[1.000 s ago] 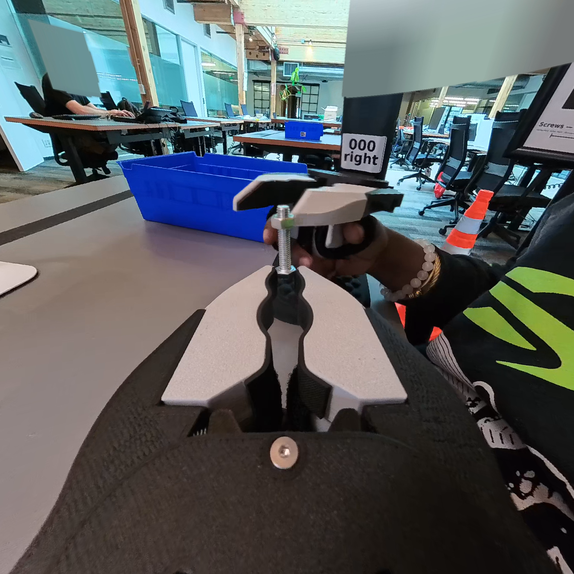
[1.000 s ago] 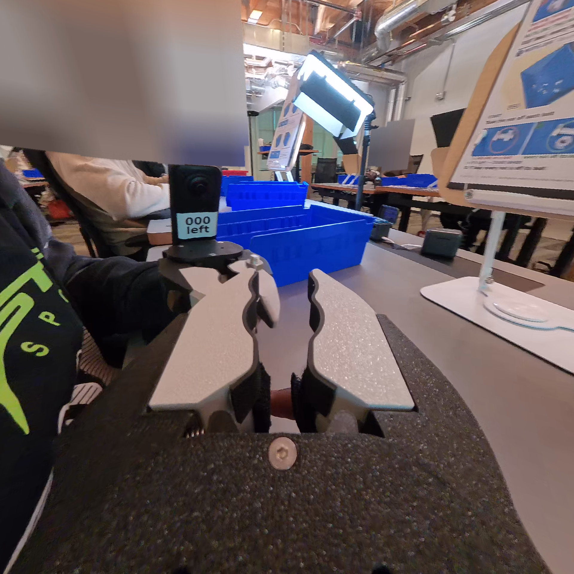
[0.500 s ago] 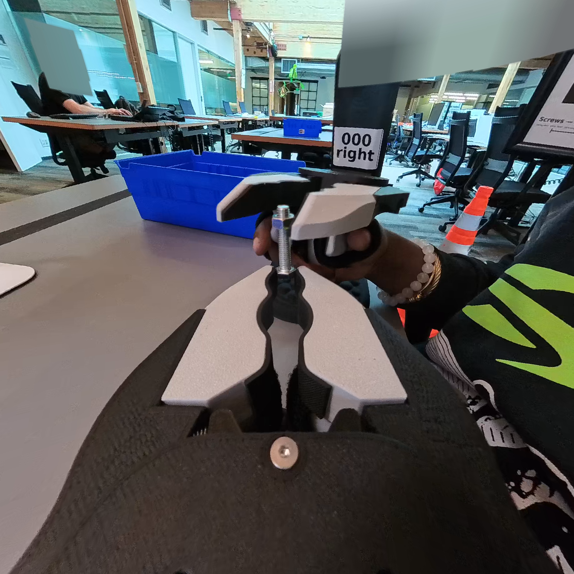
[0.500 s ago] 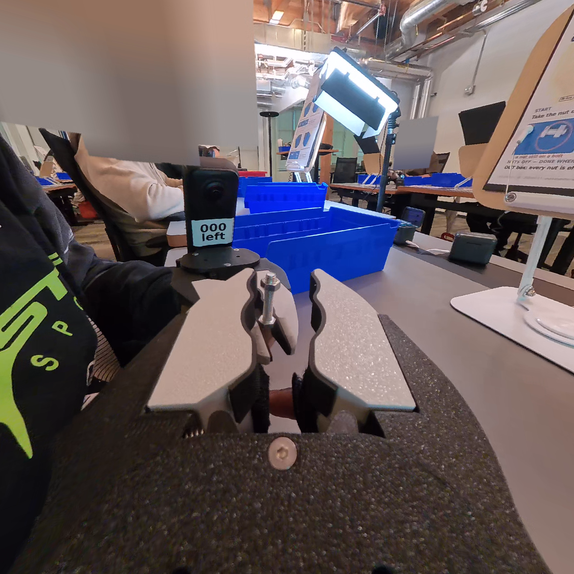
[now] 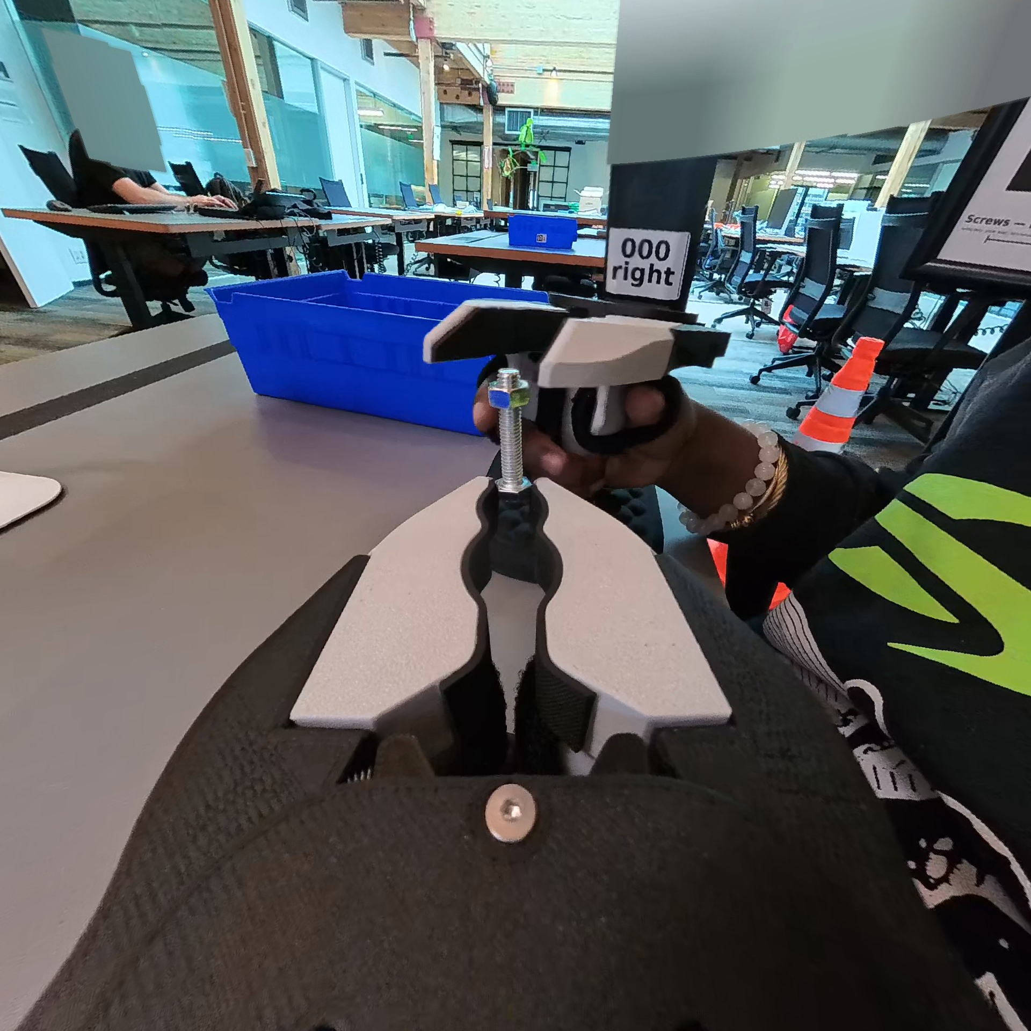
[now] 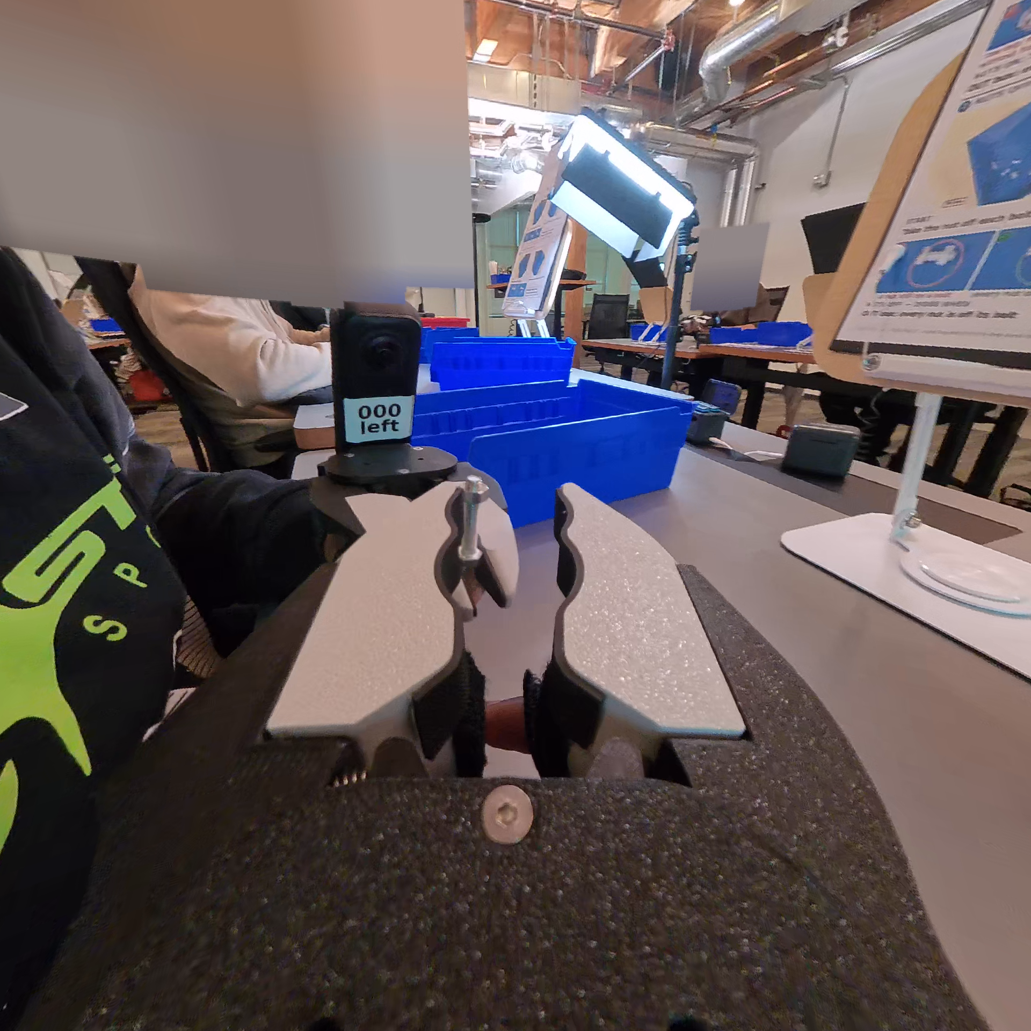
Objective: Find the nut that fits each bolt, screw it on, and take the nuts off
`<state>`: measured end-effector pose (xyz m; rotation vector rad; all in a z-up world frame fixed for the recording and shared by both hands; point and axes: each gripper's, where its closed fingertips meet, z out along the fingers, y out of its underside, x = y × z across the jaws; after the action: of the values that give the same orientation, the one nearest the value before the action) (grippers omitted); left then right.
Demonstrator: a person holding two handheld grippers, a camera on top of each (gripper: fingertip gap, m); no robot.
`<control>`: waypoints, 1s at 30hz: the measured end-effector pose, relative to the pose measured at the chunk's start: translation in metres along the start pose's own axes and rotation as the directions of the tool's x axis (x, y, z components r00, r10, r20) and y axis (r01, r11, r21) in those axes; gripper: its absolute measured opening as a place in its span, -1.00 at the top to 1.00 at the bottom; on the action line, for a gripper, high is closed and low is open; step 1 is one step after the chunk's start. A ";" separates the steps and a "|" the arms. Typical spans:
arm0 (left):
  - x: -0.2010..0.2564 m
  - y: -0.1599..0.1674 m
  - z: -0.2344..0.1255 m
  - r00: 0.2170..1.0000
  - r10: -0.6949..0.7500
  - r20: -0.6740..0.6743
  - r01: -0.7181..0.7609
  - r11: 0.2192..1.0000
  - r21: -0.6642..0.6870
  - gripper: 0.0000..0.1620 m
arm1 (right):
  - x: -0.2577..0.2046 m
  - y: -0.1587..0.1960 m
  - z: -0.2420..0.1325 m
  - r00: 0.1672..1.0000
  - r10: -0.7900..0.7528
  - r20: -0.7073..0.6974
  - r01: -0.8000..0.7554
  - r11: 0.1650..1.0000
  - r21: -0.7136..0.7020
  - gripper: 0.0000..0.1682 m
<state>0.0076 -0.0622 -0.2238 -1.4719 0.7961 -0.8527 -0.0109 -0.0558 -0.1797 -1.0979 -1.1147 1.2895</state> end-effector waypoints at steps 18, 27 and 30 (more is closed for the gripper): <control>0.001 -0.001 -0.001 1.000 -0.005 -0.007 0.005 1.000 0.007 0.87 | 0.007 0.001 -0.007 1.000 0.002 -0.029 -0.002 1.000 0.002 0.64; 0.001 0.000 -0.001 1.000 -0.004 -0.006 0.004 1.000 0.000 0.87 | -0.005 0.002 0.018 1.000 0.015 0.023 -0.015 1.000 0.003 0.60; 0.001 -0.001 -0.001 1.000 -0.002 -0.008 0.002 1.000 0.004 0.87 | -0.003 0.004 0.018 1.000 0.013 0.013 -0.013 1.000 -0.009 0.60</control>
<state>0.0078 -0.0637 -0.2228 -1.4671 0.7989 -0.8622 -0.0294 -0.0590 -0.1812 -1.1066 -1.1254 1.3044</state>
